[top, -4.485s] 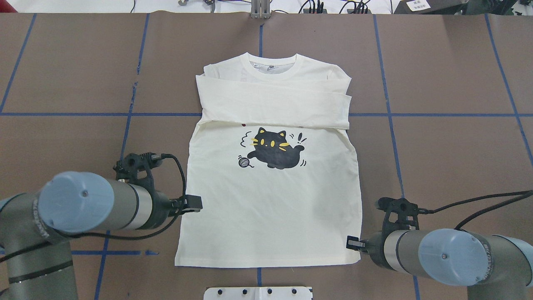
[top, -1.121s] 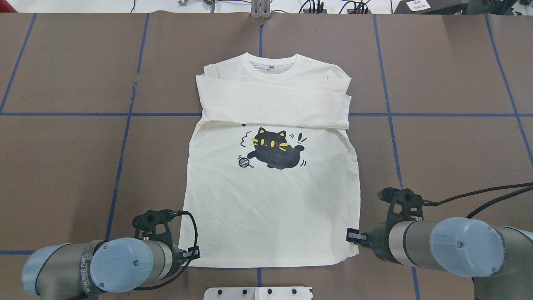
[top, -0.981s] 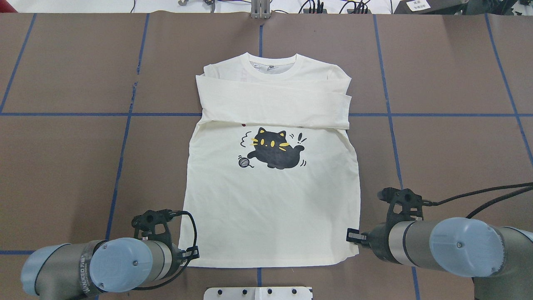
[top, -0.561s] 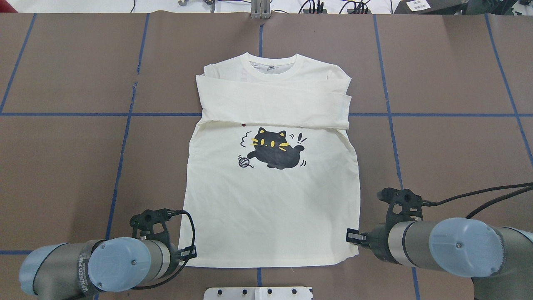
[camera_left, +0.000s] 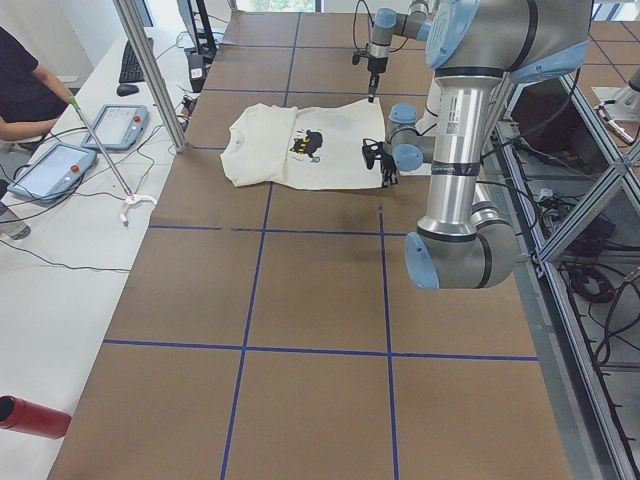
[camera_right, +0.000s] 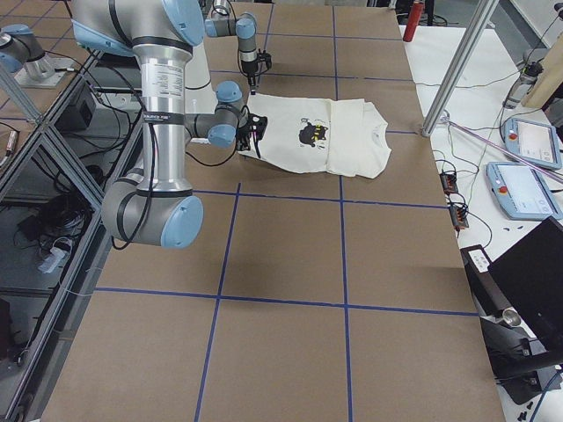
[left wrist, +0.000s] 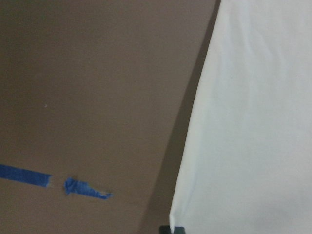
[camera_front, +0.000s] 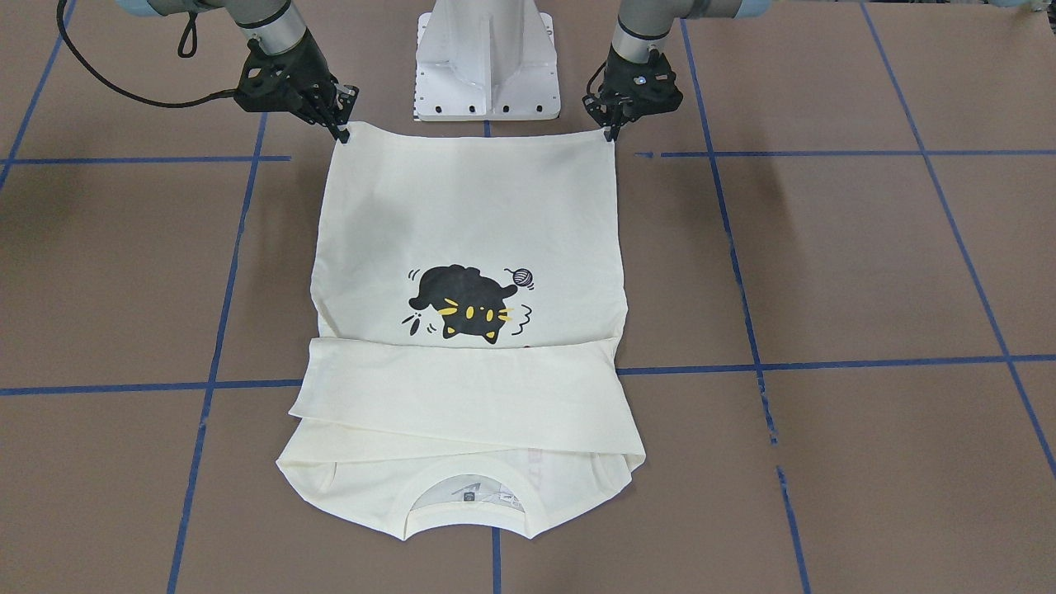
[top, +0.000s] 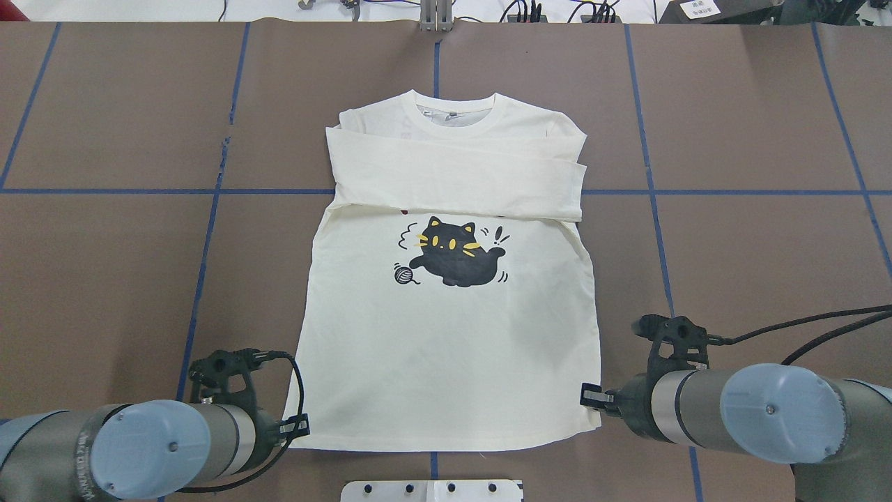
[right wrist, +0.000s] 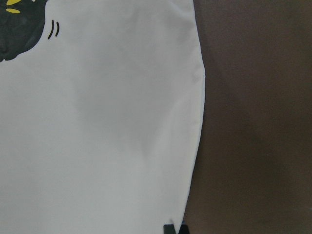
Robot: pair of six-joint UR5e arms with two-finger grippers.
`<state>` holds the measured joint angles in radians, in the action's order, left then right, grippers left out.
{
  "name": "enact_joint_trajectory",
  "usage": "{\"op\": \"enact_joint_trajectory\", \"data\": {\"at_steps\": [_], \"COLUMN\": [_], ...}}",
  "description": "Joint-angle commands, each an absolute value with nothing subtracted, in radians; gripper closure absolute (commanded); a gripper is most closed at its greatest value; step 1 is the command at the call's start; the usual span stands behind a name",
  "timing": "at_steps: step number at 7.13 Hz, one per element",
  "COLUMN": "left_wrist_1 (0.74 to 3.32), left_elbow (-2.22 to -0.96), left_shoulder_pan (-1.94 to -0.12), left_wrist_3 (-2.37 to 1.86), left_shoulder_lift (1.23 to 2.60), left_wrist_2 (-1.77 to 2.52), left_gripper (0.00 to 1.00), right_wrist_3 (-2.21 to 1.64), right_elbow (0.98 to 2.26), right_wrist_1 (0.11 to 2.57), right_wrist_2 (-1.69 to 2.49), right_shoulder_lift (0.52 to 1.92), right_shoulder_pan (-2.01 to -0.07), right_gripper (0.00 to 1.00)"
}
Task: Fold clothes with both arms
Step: 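Lift the hem with both grippers and fold it toward the collar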
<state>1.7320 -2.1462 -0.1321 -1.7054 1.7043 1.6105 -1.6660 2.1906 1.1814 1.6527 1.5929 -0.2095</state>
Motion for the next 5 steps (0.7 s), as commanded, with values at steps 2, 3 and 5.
{"op": "enact_joint_trajectory", "data": {"at_steps": [2,3,5], "left_wrist_1": [1.733,1.732,1.619], "left_elbow": [-2.287,-2.334,-2.470], "left_shoulder_pan": [-0.080,-0.040,0.070], "left_wrist_3": [-1.701,-1.703,-1.704], "left_shoulder_lift": [1.654,1.652,1.651], "left_wrist_2": [1.614,1.614,1.614], "left_gripper": [1.00,1.00,1.00], "right_wrist_3": [-1.666,-1.664,-1.664], "right_elbow": [2.291,2.363,2.506], "right_wrist_1": [1.183,1.183,1.184], "right_wrist_2": [1.733,1.803,1.981], "right_shoulder_lift": [1.652,1.705,1.807], "right_shoulder_pan": [-0.216,-0.216,-0.222], "right_gripper": [1.00,1.00,1.00]}}
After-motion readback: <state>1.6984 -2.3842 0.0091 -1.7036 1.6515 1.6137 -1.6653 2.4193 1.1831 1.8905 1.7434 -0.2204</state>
